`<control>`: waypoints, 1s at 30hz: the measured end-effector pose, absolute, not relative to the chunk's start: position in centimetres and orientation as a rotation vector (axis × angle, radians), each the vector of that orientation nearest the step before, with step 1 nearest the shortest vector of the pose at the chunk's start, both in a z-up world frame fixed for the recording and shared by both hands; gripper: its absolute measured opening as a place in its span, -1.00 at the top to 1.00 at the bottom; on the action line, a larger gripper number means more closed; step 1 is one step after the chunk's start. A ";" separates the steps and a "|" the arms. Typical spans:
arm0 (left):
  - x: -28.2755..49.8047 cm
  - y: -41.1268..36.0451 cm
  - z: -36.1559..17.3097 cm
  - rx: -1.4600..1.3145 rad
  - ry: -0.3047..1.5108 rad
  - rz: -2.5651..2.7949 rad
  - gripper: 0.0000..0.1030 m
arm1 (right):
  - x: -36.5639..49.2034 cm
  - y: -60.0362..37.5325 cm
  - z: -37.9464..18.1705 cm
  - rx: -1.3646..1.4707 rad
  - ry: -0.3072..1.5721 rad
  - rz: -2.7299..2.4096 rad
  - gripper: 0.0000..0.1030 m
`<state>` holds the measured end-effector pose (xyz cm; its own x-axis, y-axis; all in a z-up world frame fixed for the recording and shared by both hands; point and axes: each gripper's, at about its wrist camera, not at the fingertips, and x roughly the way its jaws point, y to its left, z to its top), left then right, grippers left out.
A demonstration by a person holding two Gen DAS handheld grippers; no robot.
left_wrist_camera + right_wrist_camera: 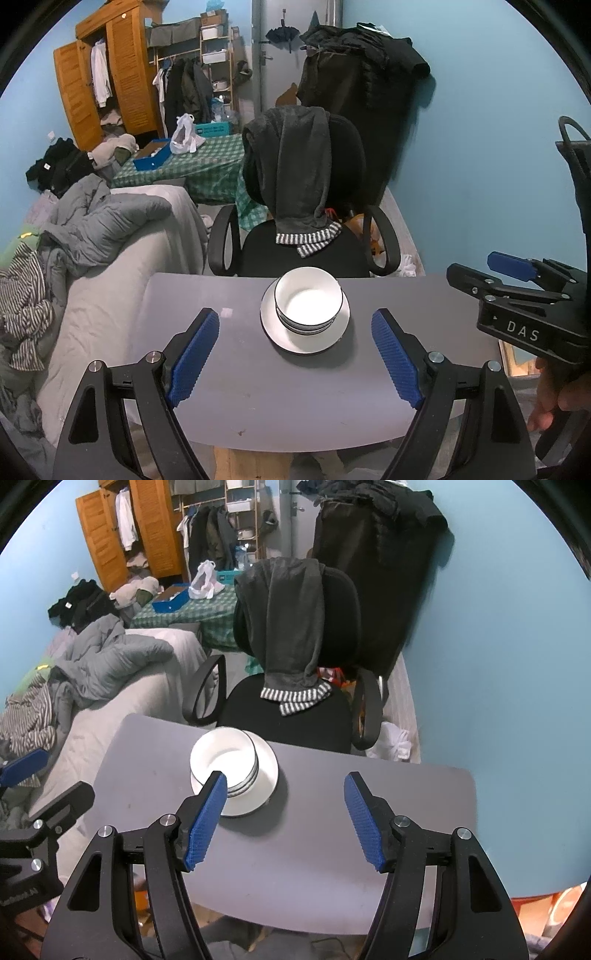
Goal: Organize plates and bowls
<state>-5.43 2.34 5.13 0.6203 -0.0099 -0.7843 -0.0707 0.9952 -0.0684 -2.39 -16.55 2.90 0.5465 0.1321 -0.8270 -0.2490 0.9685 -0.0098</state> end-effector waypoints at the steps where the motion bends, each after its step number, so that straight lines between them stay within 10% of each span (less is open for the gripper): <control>1: -5.4 2.4 5.2 -0.101 0.905 0.034 -0.67 | -2.4 -16.5 3.0 -0.129 0.965 0.227 -0.26; 30: -5.4 3.6 4.8 -0.141 0.947 0.080 -0.67 | -3.1 -16.4 2.4 -0.114 0.990 0.250 -0.26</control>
<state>-5.44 3.60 4.78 0.5819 0.0065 -0.8132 -0.1305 0.9878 -0.0854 -3.10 -16.43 2.36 0.5231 0.1564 -0.8378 -0.2600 0.9654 0.0179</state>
